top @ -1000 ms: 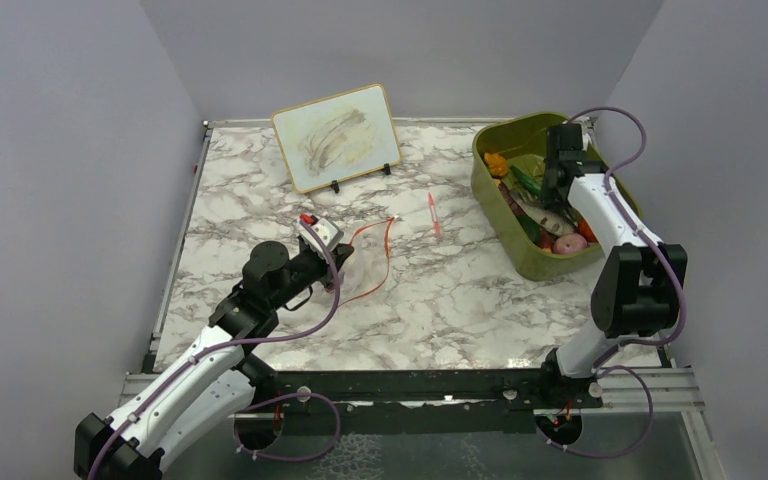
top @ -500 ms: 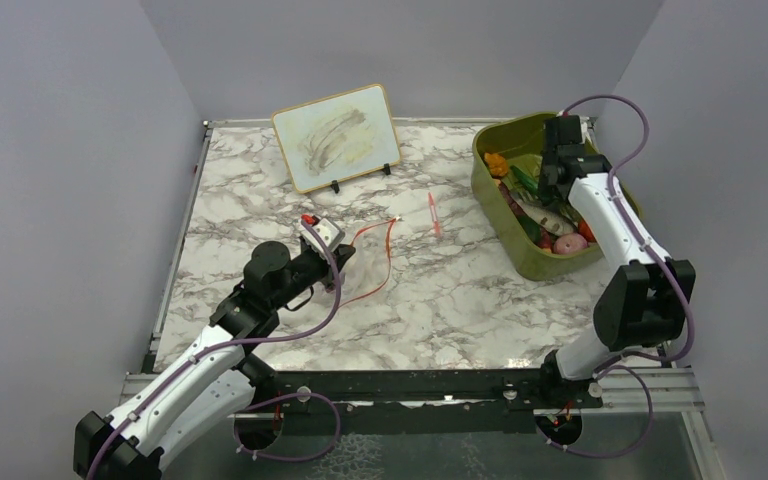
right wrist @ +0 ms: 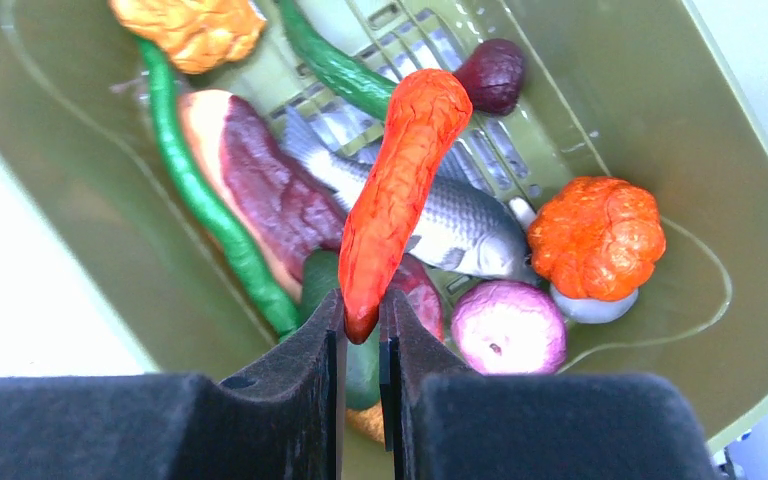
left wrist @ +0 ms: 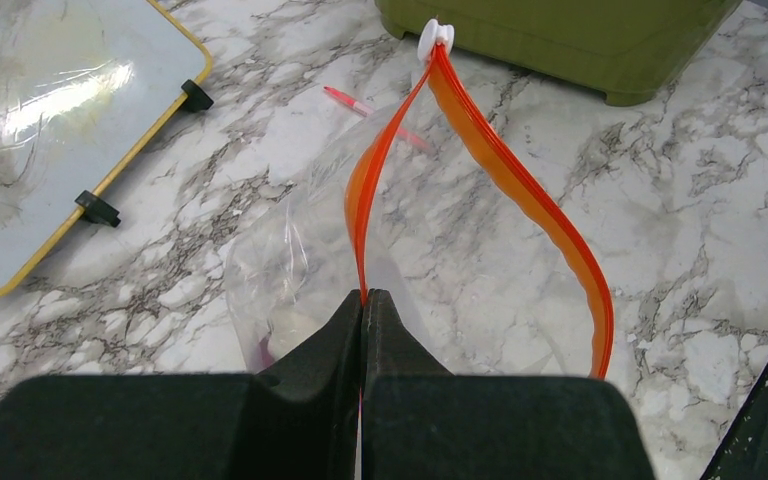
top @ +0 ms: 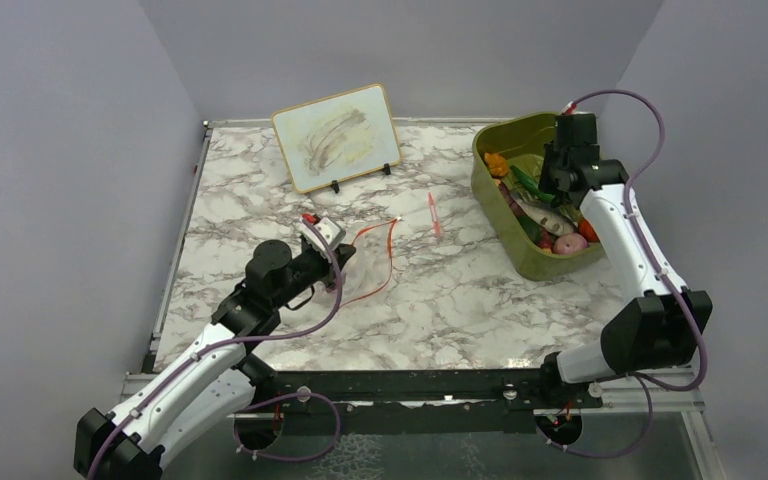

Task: Place the food in the zip-top bag and seal the zipper
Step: Pick up the fake vegetable from the bin, then place the fake vegetable in the zipper food storage bag.

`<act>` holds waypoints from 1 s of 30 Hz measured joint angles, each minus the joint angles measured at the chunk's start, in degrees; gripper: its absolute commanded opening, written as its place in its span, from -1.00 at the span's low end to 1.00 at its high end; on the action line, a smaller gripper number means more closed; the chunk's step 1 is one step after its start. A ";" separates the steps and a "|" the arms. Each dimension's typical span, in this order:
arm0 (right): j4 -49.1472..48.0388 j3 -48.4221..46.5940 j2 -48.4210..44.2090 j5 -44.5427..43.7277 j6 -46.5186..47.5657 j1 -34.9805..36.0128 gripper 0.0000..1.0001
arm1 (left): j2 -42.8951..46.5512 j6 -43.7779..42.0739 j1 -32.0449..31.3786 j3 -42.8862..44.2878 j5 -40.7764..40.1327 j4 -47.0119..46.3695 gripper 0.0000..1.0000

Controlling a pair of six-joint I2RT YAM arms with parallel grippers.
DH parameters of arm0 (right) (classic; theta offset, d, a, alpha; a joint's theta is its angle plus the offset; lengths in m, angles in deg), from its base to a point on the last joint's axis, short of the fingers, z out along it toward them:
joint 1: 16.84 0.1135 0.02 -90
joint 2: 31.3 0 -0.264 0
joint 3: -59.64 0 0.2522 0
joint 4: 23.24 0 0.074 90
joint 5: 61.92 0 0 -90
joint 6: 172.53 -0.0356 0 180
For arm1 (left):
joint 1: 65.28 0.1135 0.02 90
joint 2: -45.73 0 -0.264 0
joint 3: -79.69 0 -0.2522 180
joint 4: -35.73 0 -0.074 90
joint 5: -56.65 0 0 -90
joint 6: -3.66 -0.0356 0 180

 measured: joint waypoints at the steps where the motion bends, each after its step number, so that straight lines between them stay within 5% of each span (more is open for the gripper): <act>1: -0.02 0.00 -0.94 1.05 0.00 0.02 -0.97 | -0.20 0.15 0.00 0.00 0.00 -0.09 -1.00; 12: -3.04 0.39 -9.88 15.21 0.20 0.42 -0.97 | -2.73 4.20 0.00 0.94 -0.72 -0.79 -1.00; 30: -14.58 5.55 -22.34 49.40 -4.76 2.51 -0.97 | -17.51 11.80 0.00 16.11 -7.74 2.16 -1.00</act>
